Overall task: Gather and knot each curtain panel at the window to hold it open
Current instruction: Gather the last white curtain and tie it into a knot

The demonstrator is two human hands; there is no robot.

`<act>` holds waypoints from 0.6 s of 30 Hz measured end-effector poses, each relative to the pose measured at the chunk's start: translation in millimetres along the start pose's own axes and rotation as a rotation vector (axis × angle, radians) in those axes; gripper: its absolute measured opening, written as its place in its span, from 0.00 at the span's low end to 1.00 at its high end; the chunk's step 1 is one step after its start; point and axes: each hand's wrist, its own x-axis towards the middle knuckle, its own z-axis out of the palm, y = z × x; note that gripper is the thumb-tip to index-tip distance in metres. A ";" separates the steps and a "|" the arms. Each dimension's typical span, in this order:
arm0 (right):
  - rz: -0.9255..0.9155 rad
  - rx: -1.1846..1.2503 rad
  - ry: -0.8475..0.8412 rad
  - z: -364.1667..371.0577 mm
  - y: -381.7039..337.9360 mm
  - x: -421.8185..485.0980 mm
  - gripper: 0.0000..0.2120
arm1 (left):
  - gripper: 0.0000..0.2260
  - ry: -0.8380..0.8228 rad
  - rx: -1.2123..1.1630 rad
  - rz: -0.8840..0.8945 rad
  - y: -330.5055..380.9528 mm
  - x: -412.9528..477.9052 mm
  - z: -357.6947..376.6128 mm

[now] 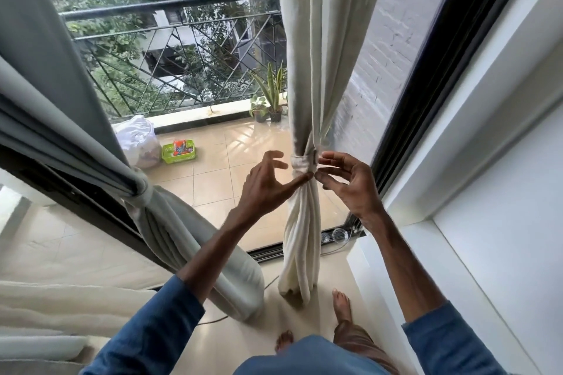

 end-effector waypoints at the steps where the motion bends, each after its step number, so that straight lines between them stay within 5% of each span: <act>1: 0.012 0.010 0.007 -3.8 0.0 -2.3 0.22 | 0.36 0.005 0.013 -0.027 2.9 -0.8 4.0; 7: 0.067 0.045 0.052 -28.7 -2.3 -12.2 0.18 | 0.44 -0.019 0.087 -0.149 16.3 -6.0 14.9; 18: 0.195 0.022 0.042 -118.2 16.6 -2.5 0.14 | 0.23 -0.224 -0.164 -0.100 81.7 -21.5 96.5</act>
